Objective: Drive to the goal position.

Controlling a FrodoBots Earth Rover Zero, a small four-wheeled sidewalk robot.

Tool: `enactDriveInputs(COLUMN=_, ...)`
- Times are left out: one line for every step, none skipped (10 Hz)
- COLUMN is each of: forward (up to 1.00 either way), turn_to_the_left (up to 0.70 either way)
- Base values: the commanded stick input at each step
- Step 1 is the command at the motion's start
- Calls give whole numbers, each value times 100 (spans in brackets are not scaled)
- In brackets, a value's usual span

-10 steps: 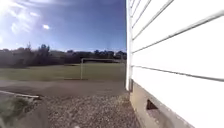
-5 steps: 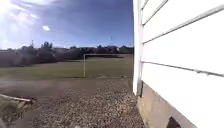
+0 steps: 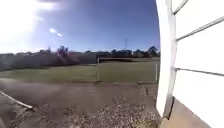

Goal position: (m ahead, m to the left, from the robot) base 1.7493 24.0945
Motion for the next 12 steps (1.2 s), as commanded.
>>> enactDriveInputs(forward=70, turn_to_the_left=35)
enactDriveInputs(forward=70, turn_to_the_left=35)
enactDriveInputs(forward=70, turn_to_the_left=35)
enactDriveInputs(forward=70, turn_to_the_left=35)
enactDriveInputs(forward=70, turn_to_the_left=35)
enactDriveInputs(forward=70, turn_to_the_left=35)
enactDriveInputs(forward=70, turn_to_the_left=35)
enactDriveInputs(forward=70, turn_to_the_left=35)
enactDriveInputs(forward=70, turn_to_the_left=35)
enactDriveInputs(forward=70, turn_to_the_left=35)
enactDriveInputs(forward=70, turn_to_the_left=35)
enactDriveInputs(forward=70, turn_to_the_left=35)
